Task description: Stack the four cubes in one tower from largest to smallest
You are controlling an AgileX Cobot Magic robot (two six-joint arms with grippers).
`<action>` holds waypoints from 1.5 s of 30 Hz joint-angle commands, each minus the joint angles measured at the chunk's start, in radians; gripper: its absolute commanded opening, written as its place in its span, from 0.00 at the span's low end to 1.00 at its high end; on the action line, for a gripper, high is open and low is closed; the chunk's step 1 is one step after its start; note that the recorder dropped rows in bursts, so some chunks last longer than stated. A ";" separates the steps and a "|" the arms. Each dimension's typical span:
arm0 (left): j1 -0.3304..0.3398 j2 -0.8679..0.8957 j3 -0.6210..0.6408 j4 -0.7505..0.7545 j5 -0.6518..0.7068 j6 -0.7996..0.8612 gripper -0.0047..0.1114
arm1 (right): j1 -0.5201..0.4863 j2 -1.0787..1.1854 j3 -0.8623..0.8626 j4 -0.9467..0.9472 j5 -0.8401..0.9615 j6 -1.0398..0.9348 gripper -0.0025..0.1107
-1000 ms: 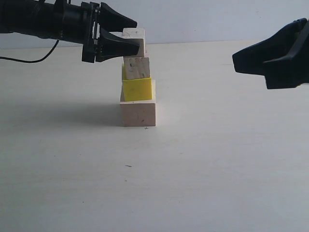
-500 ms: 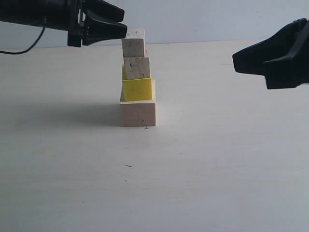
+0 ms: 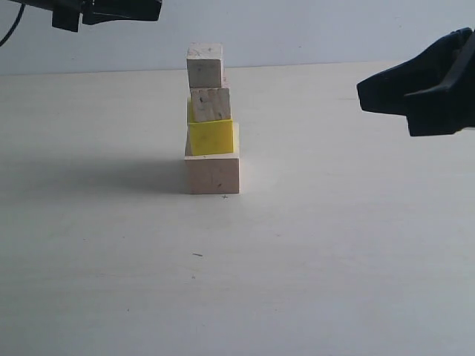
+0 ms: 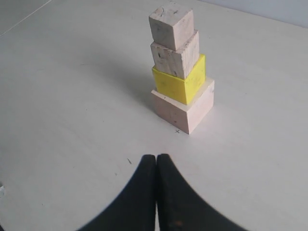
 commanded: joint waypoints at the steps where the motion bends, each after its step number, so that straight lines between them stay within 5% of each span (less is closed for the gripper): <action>1: 0.001 -0.015 0.003 0.068 0.001 -0.225 0.04 | -0.007 0.042 0.013 -0.016 -0.023 0.003 0.02; 5: 0.001 -0.019 0.056 0.123 -0.011 -0.343 0.04 | -0.007 0.126 0.029 -0.070 -0.054 0.003 0.02; 13: 0.013 -0.019 0.181 0.161 -0.259 -0.657 0.04 | -0.007 0.282 0.029 0.030 -0.174 0.031 0.02; 24: 0.013 -0.009 0.189 0.132 -0.269 -0.786 0.04 | -0.007 0.506 0.025 0.093 -0.405 0.246 0.02; 37: 0.013 0.158 0.189 0.051 -0.153 -0.856 0.04 | -0.023 0.758 -0.180 0.184 -0.283 0.152 0.02; 42: 0.013 0.159 0.189 0.058 -0.149 -0.856 0.04 | -0.151 0.828 -0.240 0.197 -0.165 0.146 0.02; 45: 0.013 0.150 0.189 0.058 -0.154 -0.854 0.04 | -0.243 0.828 -0.241 0.298 -0.056 -0.027 0.02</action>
